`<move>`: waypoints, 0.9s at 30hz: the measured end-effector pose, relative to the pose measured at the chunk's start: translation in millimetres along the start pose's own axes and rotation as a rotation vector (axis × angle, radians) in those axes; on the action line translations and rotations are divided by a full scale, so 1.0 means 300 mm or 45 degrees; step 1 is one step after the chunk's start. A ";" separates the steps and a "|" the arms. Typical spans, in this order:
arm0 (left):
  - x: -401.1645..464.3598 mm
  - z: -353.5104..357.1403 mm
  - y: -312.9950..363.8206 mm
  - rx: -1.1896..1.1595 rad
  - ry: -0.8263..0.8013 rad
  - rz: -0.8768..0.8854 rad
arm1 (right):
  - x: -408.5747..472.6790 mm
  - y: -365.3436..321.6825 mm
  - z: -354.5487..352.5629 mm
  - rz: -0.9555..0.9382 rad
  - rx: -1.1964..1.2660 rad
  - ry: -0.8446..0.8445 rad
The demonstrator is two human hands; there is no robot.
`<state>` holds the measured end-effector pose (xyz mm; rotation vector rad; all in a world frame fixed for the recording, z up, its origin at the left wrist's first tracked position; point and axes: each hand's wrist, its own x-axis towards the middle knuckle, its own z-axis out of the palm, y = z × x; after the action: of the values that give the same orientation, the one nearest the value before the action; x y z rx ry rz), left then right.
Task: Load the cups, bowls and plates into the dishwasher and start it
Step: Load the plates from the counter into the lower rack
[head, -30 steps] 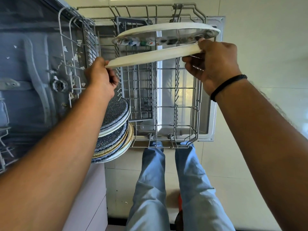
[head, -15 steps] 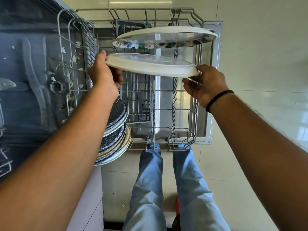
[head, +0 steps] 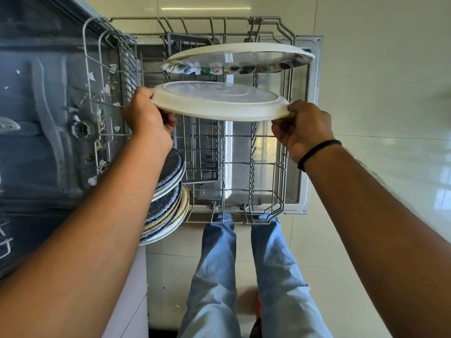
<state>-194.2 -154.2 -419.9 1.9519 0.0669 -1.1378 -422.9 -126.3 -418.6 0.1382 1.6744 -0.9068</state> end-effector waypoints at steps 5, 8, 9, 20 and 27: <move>-0.059 -0.033 0.009 -0.144 -0.012 0.025 | -0.062 -0.035 0.012 -0.129 0.035 0.109; -0.074 -0.050 0.001 -0.181 -0.022 0.007 | -0.071 -0.049 0.010 -0.171 0.035 0.104; -0.073 -0.051 -0.004 -0.172 -0.023 -0.005 | -0.067 -0.052 0.009 -0.171 0.014 0.098; -0.066 0.015 -0.010 -0.025 -0.093 -0.052 | 0.053 -0.026 0.038 -0.033 -0.194 0.091; -0.100 0.025 0.009 -0.059 0.009 0.026 | 0.038 0.016 0.024 -0.163 -0.223 0.152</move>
<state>-215.7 -150.7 -397.6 1.9121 0.0765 -1.1070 -418.3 -131.5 -431.2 -0.0351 1.8824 -0.8558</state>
